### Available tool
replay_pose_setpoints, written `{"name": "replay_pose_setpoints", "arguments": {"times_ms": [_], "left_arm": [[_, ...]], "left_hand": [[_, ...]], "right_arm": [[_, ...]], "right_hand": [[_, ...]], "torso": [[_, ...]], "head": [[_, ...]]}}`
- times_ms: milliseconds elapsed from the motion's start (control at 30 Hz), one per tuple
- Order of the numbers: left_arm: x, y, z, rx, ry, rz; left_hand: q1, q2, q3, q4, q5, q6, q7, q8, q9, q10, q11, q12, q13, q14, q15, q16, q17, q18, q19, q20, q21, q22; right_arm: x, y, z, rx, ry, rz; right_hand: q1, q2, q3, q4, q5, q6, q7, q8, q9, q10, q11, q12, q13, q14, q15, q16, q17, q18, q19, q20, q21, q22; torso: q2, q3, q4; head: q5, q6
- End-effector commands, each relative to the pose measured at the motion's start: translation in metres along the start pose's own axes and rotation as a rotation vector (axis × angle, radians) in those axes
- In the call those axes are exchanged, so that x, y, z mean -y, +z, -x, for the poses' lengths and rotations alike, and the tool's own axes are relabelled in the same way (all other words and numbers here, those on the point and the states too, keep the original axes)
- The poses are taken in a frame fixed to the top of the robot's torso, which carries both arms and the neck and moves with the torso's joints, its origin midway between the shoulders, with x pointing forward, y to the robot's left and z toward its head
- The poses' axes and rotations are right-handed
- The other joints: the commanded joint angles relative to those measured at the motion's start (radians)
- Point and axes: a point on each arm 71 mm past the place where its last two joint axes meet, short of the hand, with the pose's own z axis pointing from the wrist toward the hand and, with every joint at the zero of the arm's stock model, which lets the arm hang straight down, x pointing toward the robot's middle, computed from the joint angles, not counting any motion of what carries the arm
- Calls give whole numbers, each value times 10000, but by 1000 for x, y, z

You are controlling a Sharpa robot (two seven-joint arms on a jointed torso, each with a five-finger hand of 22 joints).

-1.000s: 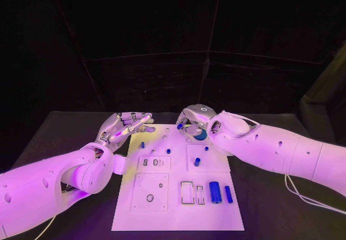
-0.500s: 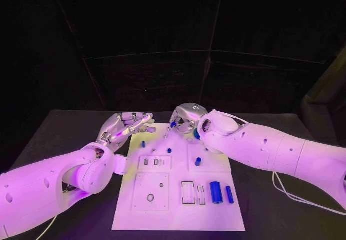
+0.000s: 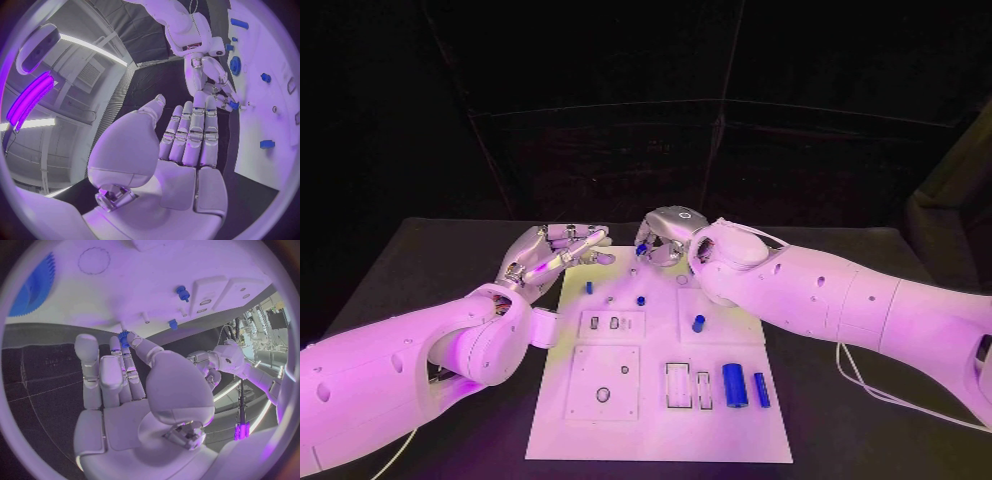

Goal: Assemble the parts on the task board

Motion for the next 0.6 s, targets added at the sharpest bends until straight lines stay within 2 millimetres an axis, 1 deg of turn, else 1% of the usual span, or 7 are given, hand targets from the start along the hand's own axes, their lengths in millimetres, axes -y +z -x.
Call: {"name": "replay_pose_setpoints", "arguments": {"times_ms": [33, 167, 333, 433, 600], "left_arm": [[1, 1, -2, -169, -19, -53], [1, 1, -1, -155, -9, -48], [1, 1, 0, -148, -4, -47], [1, 1, -1, -163, -14, -48], [1, 0, -1, -176, -21, -48]], "left_hand": [[37, 97, 3, -35, -17, -6, 77, -44, -8, -8, 63, -46, -6, -61, -6, -59, 16, 50, -28, 76, -49, -10], [37, 97, 3, -35, -17, -6, 77, -44, -8, -8, 63, -46, -6, -61, -6, -59, 16, 50, -28, 76, -49, -10], [34, 105, 13, -44, -16, -3, 79, -50, -7, -6, 66, -55, -5, -70, -2, -76, 21, 50, -33, 80, -58, -18], [34, 105, 13, -44, -16, -3, 79, -50, -7, -6, 66, -55, -5, -70, -2, -76, 21, 50, -33, 80, -58, -18], [36, 113, 21, -50, -15, -1, 78, -54, -7, -4, 66, -60, -5, -73, -1, -86, 25, 51, -35, 81, -63, -22]], "right_arm": [[-2, 1, 0, -182, -15, 42], [-3, 1, -1, -328, -26, 60], [-3, 1, -2, -535, -78, 24], [-2, 2, -3, -594, -110, -17], [-1, 3, -3, -540, -174, -146]], "right_hand": [[-42, -97, -2, 52, -35, -23, 33, -18, 3, -61, 9, -45, -13, 212, -12, 64, 17, -201, -33, 13, 36, 7], [-46, -103, -4, 57, -35, -26, 34, -19, 2, -63, 10, -44, -13, 212, -11, 68, 20, -202, -32, 14, 42, 15], [-55, -121, -8, 70, -35, -33, 35, -21, 2, -69, 12, -44, -12, 210, -9, 71, 17, -201, -37, 16, 43, 12], [-60, -134, -12, 79, -37, -40, 34, -24, 1, -77, 14, -45, -13, 209, -7, 74, 17, -200, -44, 18, 41, 4], [-79, -246, -18, 144, -40, -163, 62, -56, -18, -235, 50, -71, -26, 181, 20, 66, -36, -190, -104, 38, 26, -49]], "torso": [[-10, -1, 6], [-9, -1, -16], [-5, 0, -16], [-5, 1, -2], [0, 1, -2]], "head": [[-10, -51], [19, -58], [11, -70], [11, -81], [10, -72]]}}
